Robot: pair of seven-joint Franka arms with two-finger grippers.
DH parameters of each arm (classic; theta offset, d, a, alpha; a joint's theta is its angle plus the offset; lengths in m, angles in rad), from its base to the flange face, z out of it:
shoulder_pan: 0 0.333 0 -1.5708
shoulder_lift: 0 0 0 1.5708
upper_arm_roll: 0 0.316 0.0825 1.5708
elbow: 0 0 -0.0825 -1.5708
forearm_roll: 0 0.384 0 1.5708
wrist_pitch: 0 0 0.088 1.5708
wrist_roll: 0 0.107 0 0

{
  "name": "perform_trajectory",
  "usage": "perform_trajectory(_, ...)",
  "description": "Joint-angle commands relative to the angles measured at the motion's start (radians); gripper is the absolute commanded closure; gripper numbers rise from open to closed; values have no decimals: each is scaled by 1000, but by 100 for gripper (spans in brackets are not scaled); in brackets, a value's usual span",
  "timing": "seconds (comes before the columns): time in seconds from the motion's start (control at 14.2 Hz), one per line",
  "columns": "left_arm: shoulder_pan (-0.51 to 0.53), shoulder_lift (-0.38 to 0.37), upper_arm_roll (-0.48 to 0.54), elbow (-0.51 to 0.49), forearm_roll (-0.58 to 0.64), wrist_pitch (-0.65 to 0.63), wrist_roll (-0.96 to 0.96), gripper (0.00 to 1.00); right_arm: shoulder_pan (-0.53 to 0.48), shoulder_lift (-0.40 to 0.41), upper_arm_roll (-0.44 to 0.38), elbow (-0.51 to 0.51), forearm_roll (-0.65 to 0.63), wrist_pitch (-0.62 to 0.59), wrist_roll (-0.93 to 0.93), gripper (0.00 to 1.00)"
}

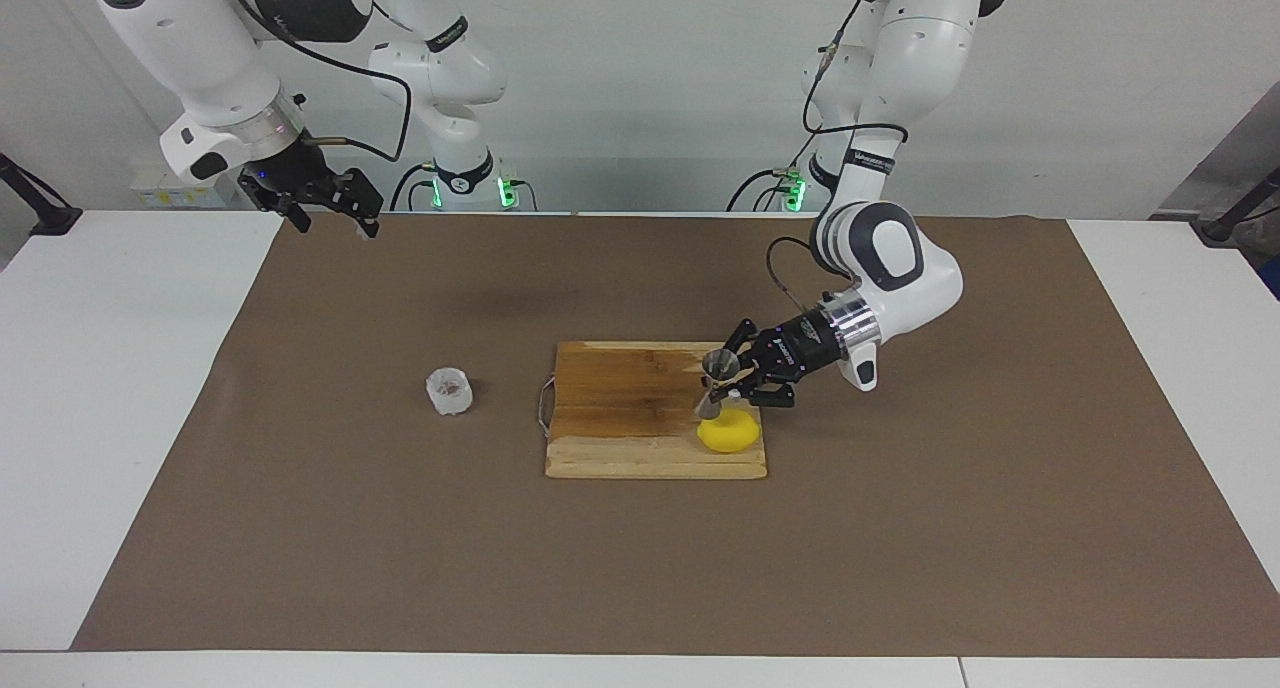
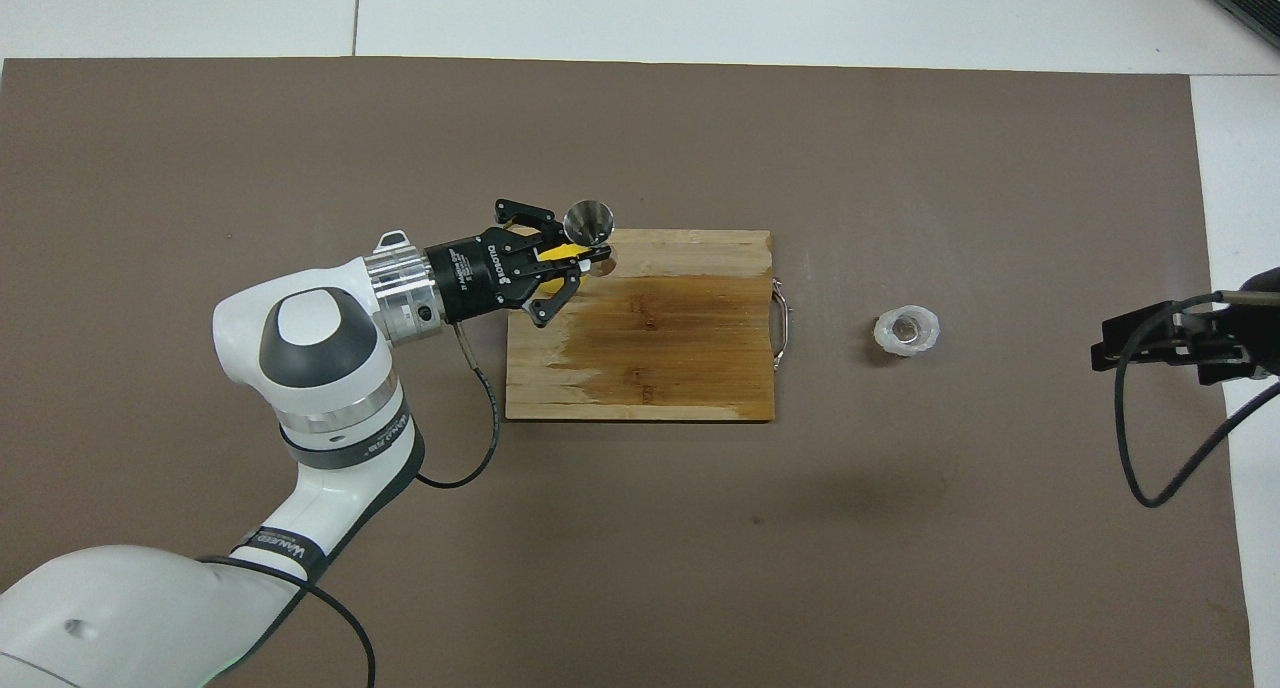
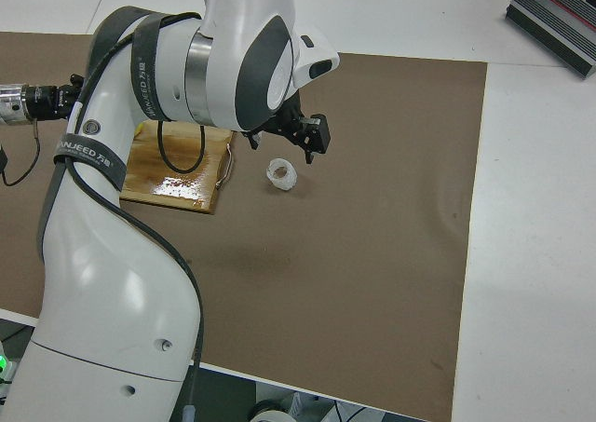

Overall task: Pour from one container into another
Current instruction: 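Carry the metal cup with the left gripper onto the cutting board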

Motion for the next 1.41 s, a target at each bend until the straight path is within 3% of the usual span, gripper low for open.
perform_trajectory(0.0,-52,18,10,-2,-88,40,73,100,-3,-10,12,-12,2,5,7,0)
perform_trajectory(0.56,-165,50,10,-42,-272,123,270,100,2,-10,25,-12,3,5,8,0)
perform_trajectory(1.34,-144,93,10,-66,-335,94,355,98,0,-21,42,-32,3,13,-47,0)
